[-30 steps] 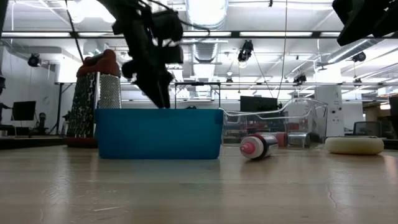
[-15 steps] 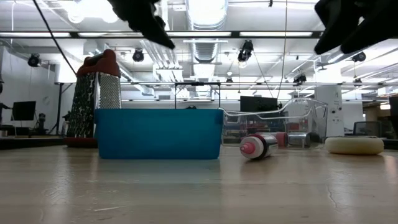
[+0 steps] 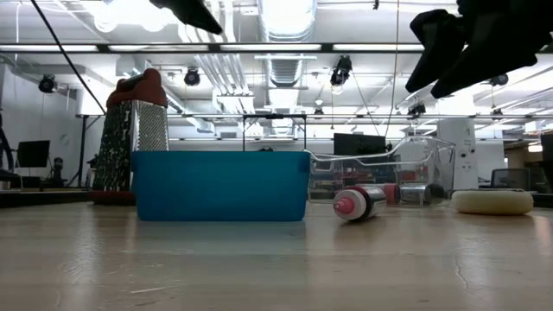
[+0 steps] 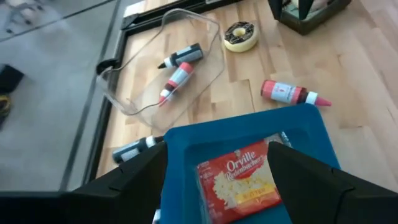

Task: Pick & Place Food Item
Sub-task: Put the pink food coloring bottle into the transparent bin

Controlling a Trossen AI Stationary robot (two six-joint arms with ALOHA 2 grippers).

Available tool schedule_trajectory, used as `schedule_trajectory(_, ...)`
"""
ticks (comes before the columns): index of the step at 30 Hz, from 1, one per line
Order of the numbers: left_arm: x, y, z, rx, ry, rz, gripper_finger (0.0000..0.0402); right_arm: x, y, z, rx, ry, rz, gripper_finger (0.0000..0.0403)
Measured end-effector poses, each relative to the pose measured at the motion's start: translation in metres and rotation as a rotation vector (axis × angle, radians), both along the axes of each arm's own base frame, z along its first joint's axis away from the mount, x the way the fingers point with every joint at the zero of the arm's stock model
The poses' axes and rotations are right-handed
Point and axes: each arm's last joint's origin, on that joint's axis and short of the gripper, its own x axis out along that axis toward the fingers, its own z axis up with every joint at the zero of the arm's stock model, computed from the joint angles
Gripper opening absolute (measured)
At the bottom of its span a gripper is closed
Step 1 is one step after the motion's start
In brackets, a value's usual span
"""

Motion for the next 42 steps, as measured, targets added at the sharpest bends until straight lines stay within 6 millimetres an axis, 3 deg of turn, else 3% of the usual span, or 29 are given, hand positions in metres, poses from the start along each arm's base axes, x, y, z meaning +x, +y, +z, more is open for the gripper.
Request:
schedule_trajectory(9, -0.043, -0.029, -0.004, 0.076, -0.086, 0.073, 0.0284, 0.004, 0.002, 0.0, 0.025, -0.039, 0.026, 0.0206)
schedule_trajectory(15, -0.074, -0.036, -0.016, 0.014, -0.205, 0.056, 0.0284, 0.005, 0.003, 0.001, 0.043, -0.046, 0.044, 0.0206)
schedule_trajectory(19, -0.089, -0.037, -0.035, -0.024, -0.307, 0.017, 0.0284, 0.006, 0.004, 0.002, 0.045, -0.066, 0.055, 0.0206)
schedule_trajectory(22, -0.096, -0.036, -0.056, -0.033, -0.377, 0.003, 0.0284, 0.008, 0.004, 0.004, 0.031, -0.089, 0.066, 0.0206)
schedule_trajectory(26, -0.103, -0.032, -0.084, -0.027, -0.462, 0.01, 0.0284, 0.009, 0.001, 0.007, -0.114, -0.139, 0.007, 0.0206)
schedule_trajectory(31, -0.109, -0.03, -0.105, 0.005, -0.543, 0.019, 0.0284, 0.007, -0.004, 0.007, -0.22, -0.171, -0.1, 0.0205)
schedule_trajectory(35, -0.11, -0.029, -0.115, 0.044, -0.534, 0.002, 0.0284, 0.008, -0.004, 0.008, -0.094, -0.222, -0.187, 0.0205)
schedule_trajectory(42, -0.111, -0.029, -0.129, 0.005, -0.509, 0.022, 0.0284, 0.024, -0.019, 0.003, 0.099, -0.106, -0.045, 0.0206)
